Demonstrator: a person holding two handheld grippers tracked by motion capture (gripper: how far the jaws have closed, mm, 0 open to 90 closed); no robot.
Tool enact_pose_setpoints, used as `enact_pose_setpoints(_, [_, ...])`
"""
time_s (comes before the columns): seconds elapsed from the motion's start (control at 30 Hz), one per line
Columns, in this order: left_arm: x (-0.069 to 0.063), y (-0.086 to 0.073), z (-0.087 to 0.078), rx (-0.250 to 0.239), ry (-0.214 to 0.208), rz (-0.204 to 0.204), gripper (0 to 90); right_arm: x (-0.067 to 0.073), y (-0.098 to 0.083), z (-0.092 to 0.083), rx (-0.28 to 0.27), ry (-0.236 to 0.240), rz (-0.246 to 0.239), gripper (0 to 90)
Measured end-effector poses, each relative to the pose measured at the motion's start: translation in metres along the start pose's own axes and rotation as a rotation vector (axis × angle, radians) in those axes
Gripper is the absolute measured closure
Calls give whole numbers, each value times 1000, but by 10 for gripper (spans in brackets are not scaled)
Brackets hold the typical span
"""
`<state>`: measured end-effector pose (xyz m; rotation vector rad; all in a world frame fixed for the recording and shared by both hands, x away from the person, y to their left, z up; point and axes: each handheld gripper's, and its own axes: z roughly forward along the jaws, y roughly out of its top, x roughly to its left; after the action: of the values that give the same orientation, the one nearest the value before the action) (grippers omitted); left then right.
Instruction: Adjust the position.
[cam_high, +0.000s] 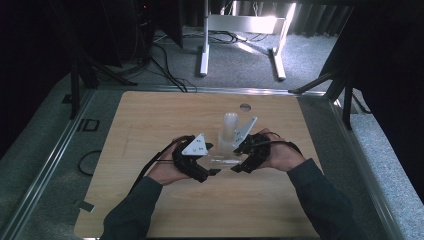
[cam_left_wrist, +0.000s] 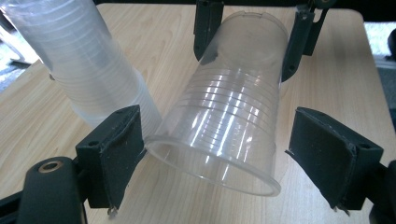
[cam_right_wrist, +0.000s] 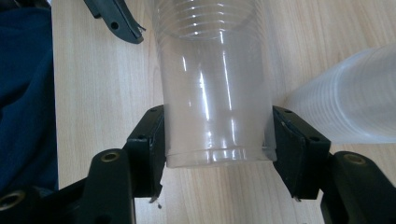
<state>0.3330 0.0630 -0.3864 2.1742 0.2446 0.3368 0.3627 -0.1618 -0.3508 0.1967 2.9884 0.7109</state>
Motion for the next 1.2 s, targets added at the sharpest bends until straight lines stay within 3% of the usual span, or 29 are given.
enact_pose_setpoints(0.27, [4,-1,-6,-38,2,-27,167,2,1,-3,-38,-16,-3,413])
enact_pose_setpoints(0.4, [7,-5,-9,-74,-10,-64,168,2,1,-4,-53,-24,-3,413])
enact_pose_setpoints(1.03, [12,-12,-24,-155,-17,-119,167,3,0,-16,-149,-55,7,413])
enact_pose_setpoints(1.2, [14,-15,-28,-174,-21,-132,167,-1,-8,-18,-201,-50,26,413])
